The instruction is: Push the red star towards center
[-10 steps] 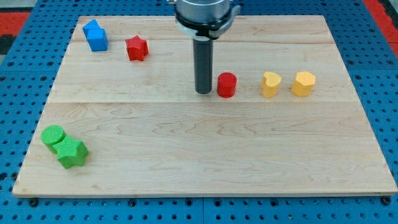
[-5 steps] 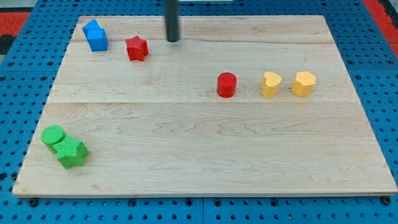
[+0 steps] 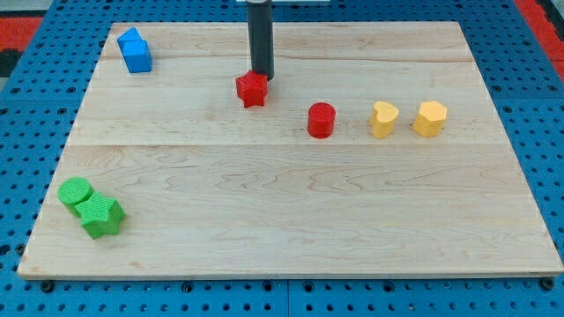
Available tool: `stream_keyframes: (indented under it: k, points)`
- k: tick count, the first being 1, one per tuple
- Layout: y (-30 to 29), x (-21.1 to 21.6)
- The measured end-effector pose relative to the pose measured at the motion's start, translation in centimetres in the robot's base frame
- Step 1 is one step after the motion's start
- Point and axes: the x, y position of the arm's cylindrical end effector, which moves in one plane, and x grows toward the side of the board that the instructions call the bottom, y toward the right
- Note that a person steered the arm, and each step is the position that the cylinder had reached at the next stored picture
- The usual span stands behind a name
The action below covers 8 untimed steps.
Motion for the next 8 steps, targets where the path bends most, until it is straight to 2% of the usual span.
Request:
stream_keyframes:
  k: [2, 3, 4, 5, 6, 8]
  points:
    - [-2.0, 3.0]
    - [-4.2, 3.0]
    - [-9.5, 3.0]
    - [-9.6, 3.9]
    - [-5.3, 4.2]
    - [-9.0, 5.2]
